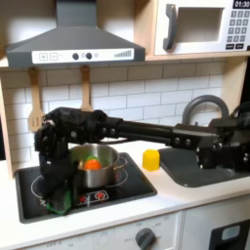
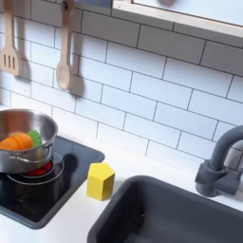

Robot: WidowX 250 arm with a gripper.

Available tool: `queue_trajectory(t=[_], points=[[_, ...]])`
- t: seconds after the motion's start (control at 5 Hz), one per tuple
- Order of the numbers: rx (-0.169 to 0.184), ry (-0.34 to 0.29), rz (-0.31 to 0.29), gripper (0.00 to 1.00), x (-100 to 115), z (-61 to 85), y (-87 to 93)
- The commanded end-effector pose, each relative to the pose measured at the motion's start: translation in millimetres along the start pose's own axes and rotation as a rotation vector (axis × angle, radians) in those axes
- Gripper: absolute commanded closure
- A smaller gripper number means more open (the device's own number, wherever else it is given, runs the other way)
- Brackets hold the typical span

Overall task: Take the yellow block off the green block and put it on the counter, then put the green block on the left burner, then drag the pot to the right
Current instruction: 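Put the green block on the left burner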

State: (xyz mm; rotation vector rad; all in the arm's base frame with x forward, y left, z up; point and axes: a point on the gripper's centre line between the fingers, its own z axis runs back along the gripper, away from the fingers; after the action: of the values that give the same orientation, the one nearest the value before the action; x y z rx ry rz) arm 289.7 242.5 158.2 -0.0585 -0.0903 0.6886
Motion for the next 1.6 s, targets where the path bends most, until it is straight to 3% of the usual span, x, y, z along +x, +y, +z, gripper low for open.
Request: queue_trajectory(t=[0.0, 0.2, 0.4, 0.8, 1.2, 1.4], points=[[-0.001, 0.033, -0.157, 1.0, 5, -6.2, -1.6], [0.046, 0.043, -0.22, 1.0, 9, -12.3, 0.7], [0.056, 0.046, -0.292, 1.0, 9, -17.5, -2.7], [0.047, 0.016, -0.42, 1.0, 12, -19.7, -30.7], [0.052, 0.006, -0.46, 1.0, 13, -24.0, -34.3], [0.052, -0.01, -0.431, 0.44, 12, -18.7, -28.2]])
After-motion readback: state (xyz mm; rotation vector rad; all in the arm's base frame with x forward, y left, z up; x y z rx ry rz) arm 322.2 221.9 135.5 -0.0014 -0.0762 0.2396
